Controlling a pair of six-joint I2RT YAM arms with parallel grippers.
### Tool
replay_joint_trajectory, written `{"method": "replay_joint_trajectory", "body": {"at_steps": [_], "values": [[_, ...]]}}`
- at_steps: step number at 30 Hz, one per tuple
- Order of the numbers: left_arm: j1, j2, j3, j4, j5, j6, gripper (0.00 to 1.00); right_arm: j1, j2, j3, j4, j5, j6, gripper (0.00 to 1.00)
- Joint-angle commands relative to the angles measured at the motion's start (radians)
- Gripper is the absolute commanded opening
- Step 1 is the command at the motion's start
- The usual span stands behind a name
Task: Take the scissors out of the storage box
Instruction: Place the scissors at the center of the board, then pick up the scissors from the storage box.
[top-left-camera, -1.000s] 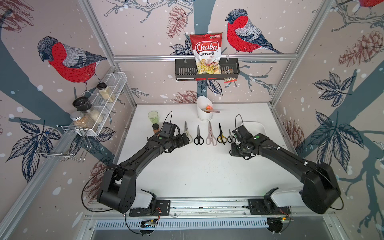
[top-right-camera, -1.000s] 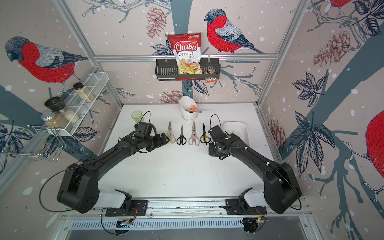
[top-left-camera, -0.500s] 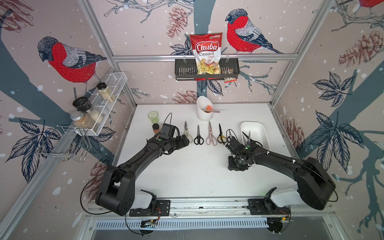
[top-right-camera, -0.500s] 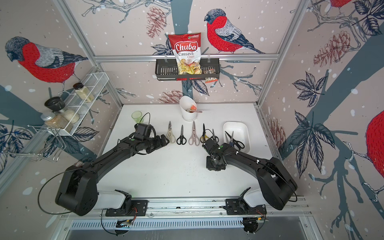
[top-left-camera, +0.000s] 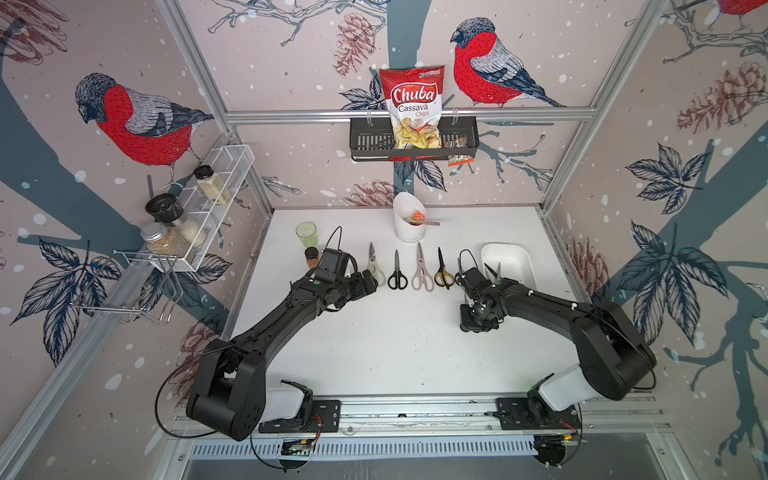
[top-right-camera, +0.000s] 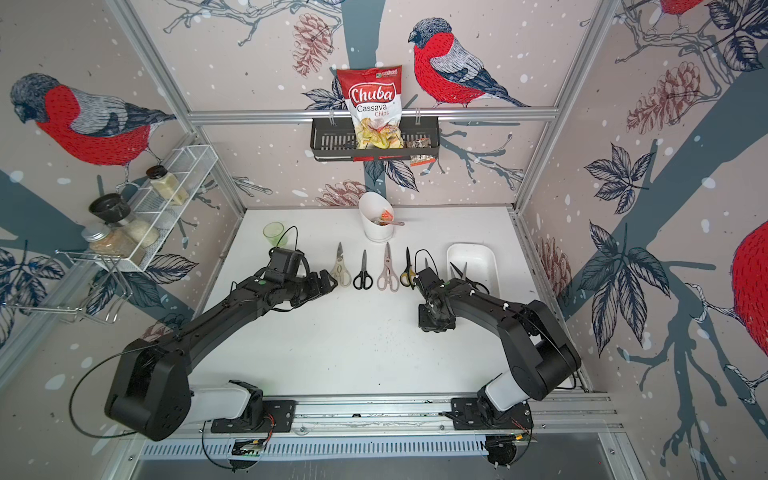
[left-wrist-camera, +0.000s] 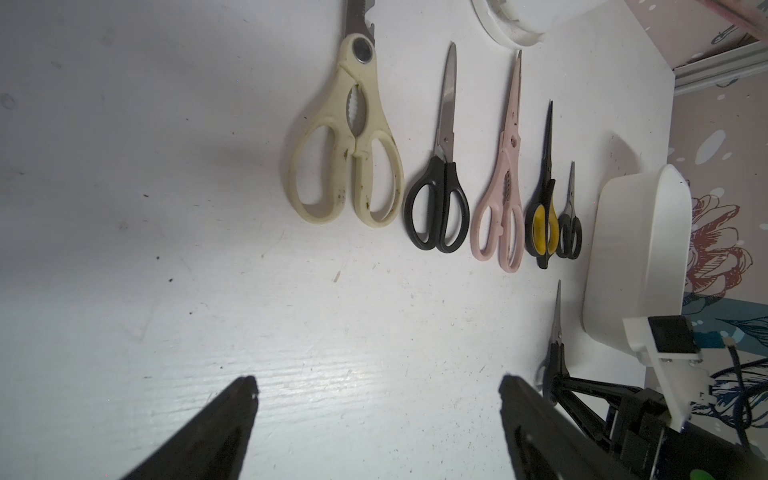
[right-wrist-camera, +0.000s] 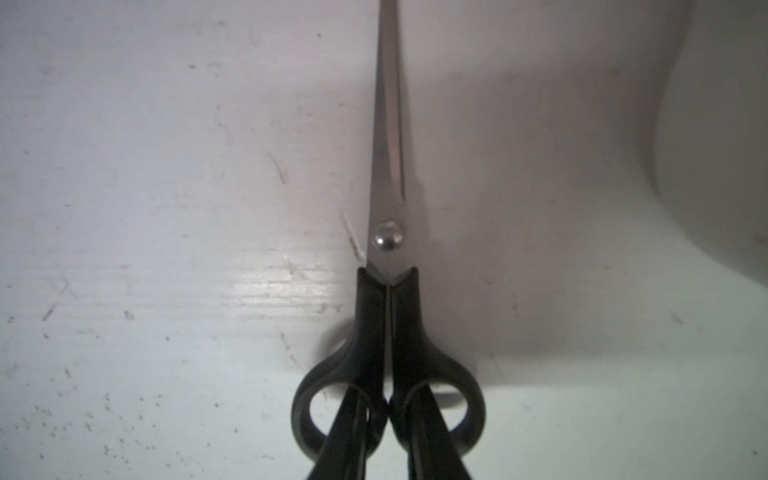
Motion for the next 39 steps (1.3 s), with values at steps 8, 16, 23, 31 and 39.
{"method": "replay_joint_trajectory", "body": {"at_steps": [8, 16, 23, 31, 39], "values": [[0.003, -0.015, -0.009, 0.005, -0.017, -0.009, 0.95, 0.031, 0.058, -0.003, 0.014, 0.023, -0.037, 0.07], [-0.003, -0.027, 0.004, -0.016, -0.045, 0.001, 0.95, 0.04, 0.034, 0.044, -0.032, 0.032, -0.019, 0.31], [-0.005, -0.015, 0.054, -0.045, -0.058, 0.029, 0.95, 0.028, -0.037, 0.137, -0.124, 0.036, 0.003, 0.38], [-0.03, 0.041, 0.074, -0.013, -0.029, 0.016, 0.94, -0.15, -0.103, 0.254, -0.178, 0.046, -0.06, 0.38], [-0.051, 0.116, 0.128, -0.002, -0.013, 0.029, 0.95, -0.388, -0.028, 0.299, -0.144, 0.028, -0.094, 0.37]]}}
